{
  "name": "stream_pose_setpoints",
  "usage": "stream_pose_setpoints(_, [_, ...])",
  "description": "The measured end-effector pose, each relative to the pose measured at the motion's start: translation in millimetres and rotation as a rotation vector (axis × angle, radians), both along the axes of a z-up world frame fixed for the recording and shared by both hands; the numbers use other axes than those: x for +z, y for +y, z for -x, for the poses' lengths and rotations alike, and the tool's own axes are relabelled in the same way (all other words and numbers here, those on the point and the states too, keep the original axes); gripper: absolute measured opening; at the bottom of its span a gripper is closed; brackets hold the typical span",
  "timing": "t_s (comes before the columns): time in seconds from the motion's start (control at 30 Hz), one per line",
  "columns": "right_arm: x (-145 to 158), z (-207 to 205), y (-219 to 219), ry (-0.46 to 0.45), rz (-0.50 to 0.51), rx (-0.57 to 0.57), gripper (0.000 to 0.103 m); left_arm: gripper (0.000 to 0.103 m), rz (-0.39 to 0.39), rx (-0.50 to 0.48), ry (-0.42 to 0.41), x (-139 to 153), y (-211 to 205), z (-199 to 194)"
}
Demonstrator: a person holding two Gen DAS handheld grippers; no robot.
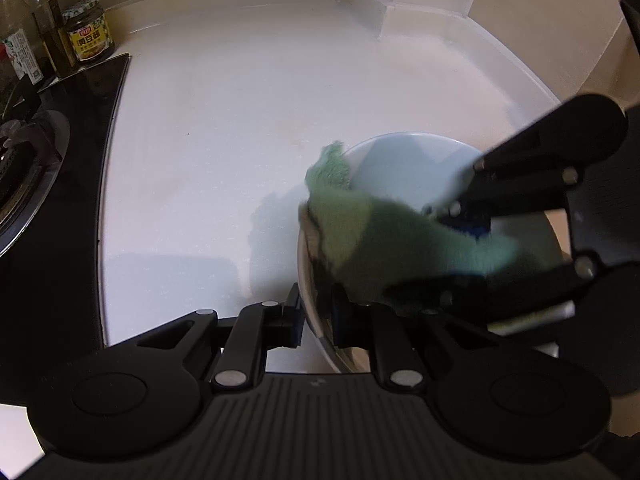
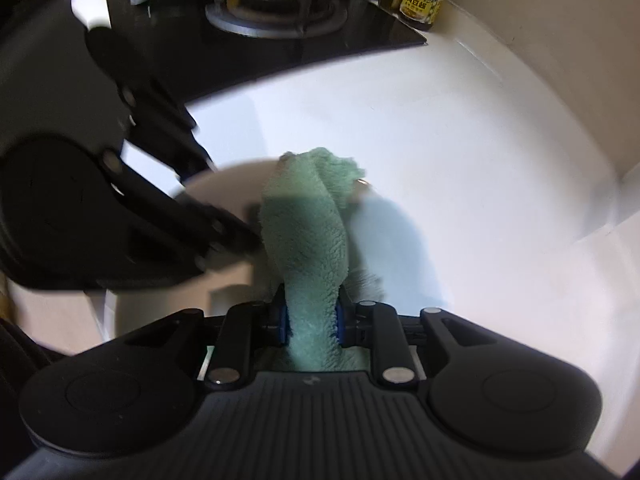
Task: Clean bowl
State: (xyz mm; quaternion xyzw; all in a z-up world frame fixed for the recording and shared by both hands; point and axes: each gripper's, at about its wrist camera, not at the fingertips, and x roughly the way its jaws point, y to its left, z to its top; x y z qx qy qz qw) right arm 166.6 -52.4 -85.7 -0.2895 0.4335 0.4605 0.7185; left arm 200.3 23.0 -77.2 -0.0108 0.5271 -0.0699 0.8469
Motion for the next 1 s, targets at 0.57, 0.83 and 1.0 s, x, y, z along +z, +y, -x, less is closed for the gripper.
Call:
stream_pose_setpoints(0.57, [71, -46, -192, 0.077, -0.615, -0.774, 0.018, 0.02, -0.01, -0.056, 0.014, 6, 2, -3])
stream_pose_setpoints(0.83, [-11, -46, -204, 0.368, -0.724, -0.971, 0.018, 0.014, -0.043, -0.055, 0.012, 2, -4, -3])
stream_pose_setpoints(1.0, [-31, -31, -188, 0.36, -0.642, -0.956, 0.019, 0.013, -0.033, -0.029, 0.001, 0, -2, -3])
